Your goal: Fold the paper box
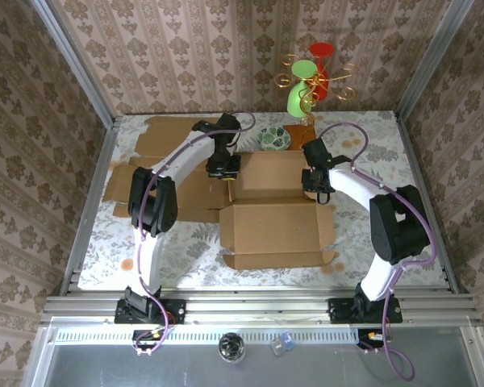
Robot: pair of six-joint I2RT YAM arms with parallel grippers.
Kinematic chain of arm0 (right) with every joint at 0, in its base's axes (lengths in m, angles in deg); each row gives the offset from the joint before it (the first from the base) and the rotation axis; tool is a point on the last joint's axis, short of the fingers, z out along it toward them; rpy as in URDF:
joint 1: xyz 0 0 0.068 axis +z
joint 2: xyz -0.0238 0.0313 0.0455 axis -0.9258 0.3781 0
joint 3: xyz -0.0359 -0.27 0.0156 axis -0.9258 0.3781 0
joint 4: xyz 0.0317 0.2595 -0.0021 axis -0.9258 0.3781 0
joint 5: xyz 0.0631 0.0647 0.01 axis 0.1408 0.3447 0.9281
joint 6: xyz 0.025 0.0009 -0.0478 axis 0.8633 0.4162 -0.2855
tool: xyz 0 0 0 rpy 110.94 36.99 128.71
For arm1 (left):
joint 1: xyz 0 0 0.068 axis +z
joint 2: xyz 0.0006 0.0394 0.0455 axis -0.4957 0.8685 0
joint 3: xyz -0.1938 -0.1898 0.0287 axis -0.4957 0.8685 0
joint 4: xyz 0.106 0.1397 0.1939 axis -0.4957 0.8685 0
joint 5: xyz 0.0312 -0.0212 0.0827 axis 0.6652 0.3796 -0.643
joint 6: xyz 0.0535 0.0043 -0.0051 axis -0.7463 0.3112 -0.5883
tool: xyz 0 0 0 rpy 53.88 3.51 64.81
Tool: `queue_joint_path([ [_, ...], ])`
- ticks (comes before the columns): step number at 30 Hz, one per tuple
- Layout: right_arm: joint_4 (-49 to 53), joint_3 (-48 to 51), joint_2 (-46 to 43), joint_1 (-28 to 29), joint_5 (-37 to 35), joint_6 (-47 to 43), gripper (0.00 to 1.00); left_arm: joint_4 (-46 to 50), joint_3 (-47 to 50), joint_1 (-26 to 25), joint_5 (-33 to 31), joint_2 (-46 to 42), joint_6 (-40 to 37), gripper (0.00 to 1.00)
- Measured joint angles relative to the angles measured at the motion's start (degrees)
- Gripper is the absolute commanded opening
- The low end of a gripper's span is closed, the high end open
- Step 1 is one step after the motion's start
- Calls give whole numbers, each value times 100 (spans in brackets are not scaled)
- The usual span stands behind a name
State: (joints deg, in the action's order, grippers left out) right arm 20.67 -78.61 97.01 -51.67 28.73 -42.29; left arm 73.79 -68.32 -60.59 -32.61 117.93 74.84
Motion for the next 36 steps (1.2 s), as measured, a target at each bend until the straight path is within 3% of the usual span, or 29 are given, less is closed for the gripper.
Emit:
queue_joint_path([
  [10, -780, 339, -103, -470, 887, -275, 45, 20, -92, 22, -2, 118, -192, 0],
  [21, -999, 337, -103, -518, 1165, -358, 20, 20, -103, 24, 0, 203, -304, 0],
  [30, -461, 186, -101, 59, -173, -195, 8, 39, -170, 26, 0, 256, -326, 0],
  [36, 330, -197, 39, 378, -1062, 343, 8, 35, -188, 9, 48, 256, -367, 0],
])
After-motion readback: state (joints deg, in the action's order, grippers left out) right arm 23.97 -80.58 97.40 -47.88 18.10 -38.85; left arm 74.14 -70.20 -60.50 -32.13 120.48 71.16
